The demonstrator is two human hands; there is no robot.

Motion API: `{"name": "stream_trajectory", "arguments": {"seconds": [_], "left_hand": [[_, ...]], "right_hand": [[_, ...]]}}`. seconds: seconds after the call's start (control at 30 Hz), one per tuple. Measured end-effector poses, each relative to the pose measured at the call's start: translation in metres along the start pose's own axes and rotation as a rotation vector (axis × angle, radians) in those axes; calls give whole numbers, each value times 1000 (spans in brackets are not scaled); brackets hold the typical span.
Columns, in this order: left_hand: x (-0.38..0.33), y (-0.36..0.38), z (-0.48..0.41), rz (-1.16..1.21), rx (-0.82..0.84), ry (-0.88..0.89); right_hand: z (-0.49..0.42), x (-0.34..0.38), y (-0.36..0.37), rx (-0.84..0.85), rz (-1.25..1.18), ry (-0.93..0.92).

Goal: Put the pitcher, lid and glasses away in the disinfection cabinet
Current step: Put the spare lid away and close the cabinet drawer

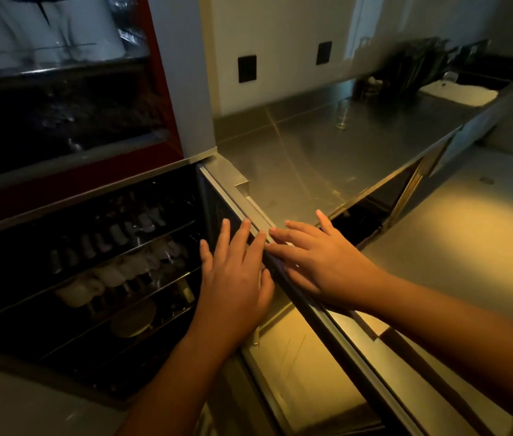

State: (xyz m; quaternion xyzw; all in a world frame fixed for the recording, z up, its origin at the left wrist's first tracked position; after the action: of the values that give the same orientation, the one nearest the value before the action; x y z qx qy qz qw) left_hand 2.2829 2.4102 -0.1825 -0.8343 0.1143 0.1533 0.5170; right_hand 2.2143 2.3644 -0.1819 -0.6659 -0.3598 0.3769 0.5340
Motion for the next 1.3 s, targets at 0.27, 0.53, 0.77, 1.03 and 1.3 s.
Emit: {"name": "stream_trajectory", "arguments": {"seconds": [0.27,0.53,0.77,1.03,1.3], "left_hand": [[-5,-10,39,-20,10,-118],[6,-38,77,-75,15,-133],[4,-51,113,-190,17,-139],[19,-76,127,-147,-25,-217],[24,-87,127,-191,-81,-257]], "right_hand": [[0,11,-4,-67,-124,10],[-2,25,-8,-74,-82,97],[-1,46,-13,-101,-34,144],[-13,79,-19,-200,3,11],[-23,91,-23,-296,-188,7]]}}
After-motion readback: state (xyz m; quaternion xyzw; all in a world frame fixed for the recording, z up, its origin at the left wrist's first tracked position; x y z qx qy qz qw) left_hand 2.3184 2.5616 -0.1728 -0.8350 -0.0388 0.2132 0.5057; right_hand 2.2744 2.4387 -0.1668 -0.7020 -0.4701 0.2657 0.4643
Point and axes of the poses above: each hand's wrist, its own z-axis away from the middle knuckle, its own y-axis out of the palm, x = y × z, the point moved 10 cm from there along -z, towards the middle knuckle, and after that the axes turned 3 degrees about z, right-handed, at the moved point
